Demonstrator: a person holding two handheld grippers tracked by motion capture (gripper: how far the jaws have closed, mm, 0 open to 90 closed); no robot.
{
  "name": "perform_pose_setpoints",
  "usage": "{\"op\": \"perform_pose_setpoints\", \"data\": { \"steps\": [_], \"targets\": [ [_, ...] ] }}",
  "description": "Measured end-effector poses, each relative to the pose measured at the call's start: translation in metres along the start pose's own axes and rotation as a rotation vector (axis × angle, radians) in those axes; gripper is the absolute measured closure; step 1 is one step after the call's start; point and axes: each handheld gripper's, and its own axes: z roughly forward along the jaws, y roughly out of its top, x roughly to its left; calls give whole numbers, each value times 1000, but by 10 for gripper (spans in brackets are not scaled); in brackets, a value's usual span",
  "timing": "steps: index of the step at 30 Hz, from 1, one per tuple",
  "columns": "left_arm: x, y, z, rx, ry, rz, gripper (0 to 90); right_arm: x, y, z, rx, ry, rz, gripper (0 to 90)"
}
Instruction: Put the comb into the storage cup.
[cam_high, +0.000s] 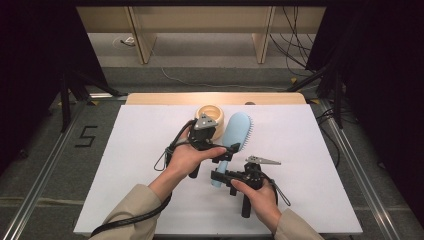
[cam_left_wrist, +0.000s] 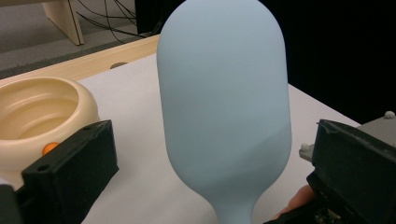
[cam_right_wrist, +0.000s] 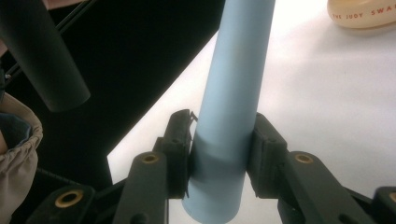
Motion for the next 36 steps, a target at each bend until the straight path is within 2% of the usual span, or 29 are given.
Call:
{"op": "perform_pose_setpoints", "data": {
  "steps": [8,16,19,26,36],
  "targets": [
    [-1,12,8,14,17,14,0,0,0,0,1,-3,-1,650],
    [-1,19,15,16,-2,-6,0,0,0,0,1,-3,-6,650],
    [0,22,17,20,4,-8,0,0,0,0,1,-4,-6,650],
    [0,27,20,23,-20,-25,0,0,-1,1,4,-7,-7,650],
    [-1,30,28,38,-19,-17,0,0,-1,2,9,-6,-12,650]
  ]
}}
